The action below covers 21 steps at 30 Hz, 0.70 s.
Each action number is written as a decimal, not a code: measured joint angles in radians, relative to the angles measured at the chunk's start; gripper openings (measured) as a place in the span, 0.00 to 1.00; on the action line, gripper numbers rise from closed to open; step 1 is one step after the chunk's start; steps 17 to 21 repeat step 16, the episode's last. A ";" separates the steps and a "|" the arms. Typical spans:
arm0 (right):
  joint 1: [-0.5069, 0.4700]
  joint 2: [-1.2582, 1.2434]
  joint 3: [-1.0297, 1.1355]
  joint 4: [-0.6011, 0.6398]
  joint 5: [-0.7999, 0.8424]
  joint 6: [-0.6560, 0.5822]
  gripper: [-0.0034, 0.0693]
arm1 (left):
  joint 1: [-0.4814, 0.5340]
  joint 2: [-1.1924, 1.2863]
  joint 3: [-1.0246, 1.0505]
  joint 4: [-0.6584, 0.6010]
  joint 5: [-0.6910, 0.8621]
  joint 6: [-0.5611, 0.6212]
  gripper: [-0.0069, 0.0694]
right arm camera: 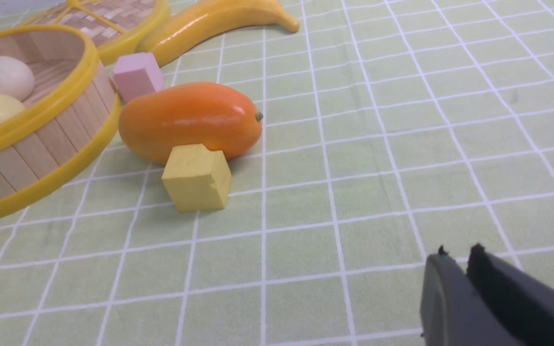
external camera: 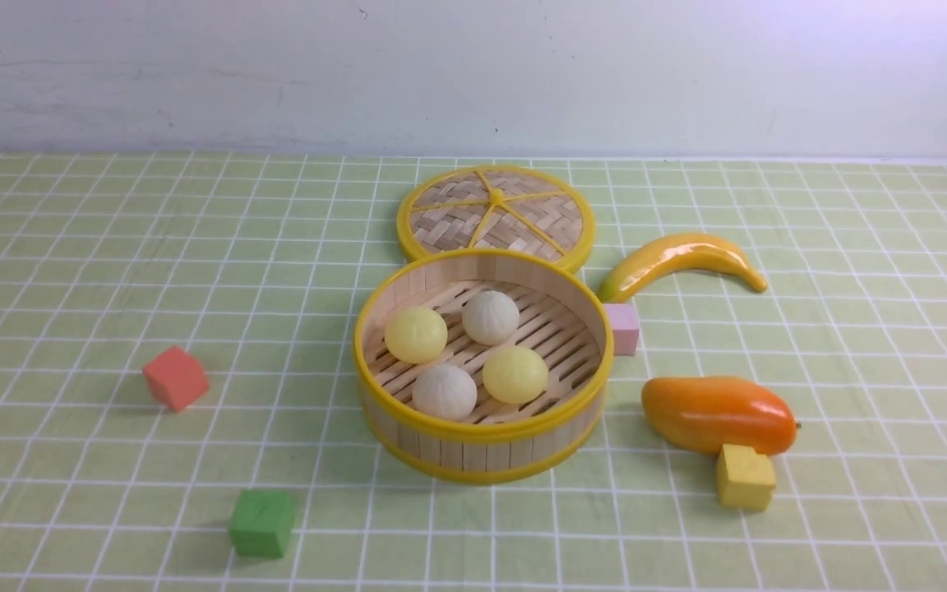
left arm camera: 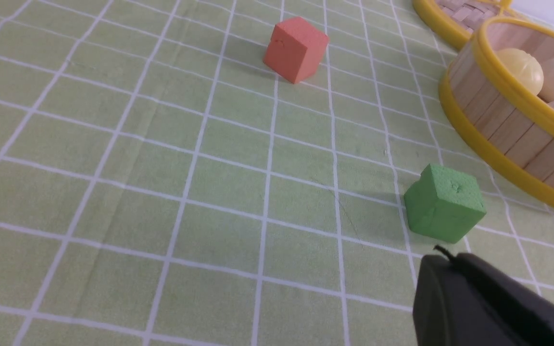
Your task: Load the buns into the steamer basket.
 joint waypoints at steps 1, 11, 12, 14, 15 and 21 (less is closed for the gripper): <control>0.000 0.000 0.000 0.000 0.000 0.000 0.14 | 0.000 0.000 0.000 0.000 0.000 0.000 0.07; 0.000 0.000 0.000 0.000 0.000 0.000 0.16 | 0.000 0.000 0.000 0.000 0.000 -0.001 0.08; 0.000 0.000 0.000 0.000 0.000 0.000 0.16 | 0.000 0.000 0.000 0.000 0.000 -0.001 0.08; 0.000 0.000 0.000 0.000 0.000 0.000 0.17 | 0.000 0.000 0.000 0.000 0.000 -0.001 0.08; 0.000 0.000 0.000 0.000 0.000 0.000 0.17 | 0.000 0.000 0.000 0.000 0.000 -0.001 0.08; 0.000 0.000 0.000 0.000 0.000 0.000 0.17 | 0.000 0.000 0.000 0.000 0.000 -0.001 0.08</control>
